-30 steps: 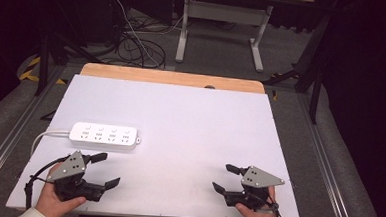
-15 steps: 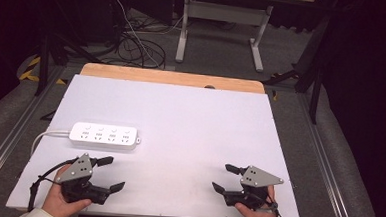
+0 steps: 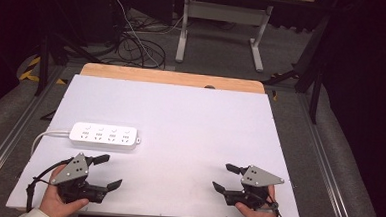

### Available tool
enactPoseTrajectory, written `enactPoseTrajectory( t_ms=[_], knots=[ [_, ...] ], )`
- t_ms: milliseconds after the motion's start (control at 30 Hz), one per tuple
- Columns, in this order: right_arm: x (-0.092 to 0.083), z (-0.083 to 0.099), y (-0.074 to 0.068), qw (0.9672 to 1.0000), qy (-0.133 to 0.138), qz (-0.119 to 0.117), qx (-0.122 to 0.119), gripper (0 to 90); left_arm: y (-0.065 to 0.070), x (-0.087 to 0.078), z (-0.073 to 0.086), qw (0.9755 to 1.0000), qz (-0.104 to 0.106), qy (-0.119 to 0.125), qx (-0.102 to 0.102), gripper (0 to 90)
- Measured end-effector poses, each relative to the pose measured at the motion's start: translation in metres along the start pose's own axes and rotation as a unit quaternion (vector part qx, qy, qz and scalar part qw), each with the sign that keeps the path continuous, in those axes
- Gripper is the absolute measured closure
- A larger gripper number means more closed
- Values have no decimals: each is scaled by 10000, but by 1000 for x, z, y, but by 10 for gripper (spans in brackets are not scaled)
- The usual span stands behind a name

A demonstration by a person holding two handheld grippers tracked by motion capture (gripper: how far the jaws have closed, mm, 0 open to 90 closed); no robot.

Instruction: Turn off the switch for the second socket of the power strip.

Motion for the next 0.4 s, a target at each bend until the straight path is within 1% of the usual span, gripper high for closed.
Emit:
enactPoseTrajectory(
  t_ms=[200, 300, 333, 367, 400],
  knots=[
    [0, 0, -1, 10000, 5, 9, 6, 281, -1, 0, 0, 10000, -51, 17, 69, 133],
    [0, 0, -1, 10000, 11, 14, 19, 281, -2, 0, 0, 10000, -54, 19, 71, 133],
    [0, 0, -1, 10000, 0, 21, 13, 281, -1, 0, -1, 10000, -32, 39, 41, 134],
    [-1, 1, -1, 10000, -7, 29, 26, 281, -2, 1, -2, 9999, -43, 61, 77, 136],
    [-2, 1, -1, 10000, -4, 43, 25, 280, -3, 2, -2, 10000, -42, 54, 66, 140]
  ],
)
Point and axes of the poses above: each handheld gripper's, and its own axes: x roughly forward along the jaws, z roughly out of its underside, y roughly to its right, the point moved 7 cm from there along x, roughly forward along the jaws, and after that the axes turned 12 degrees about y, right-handed, at the moved point
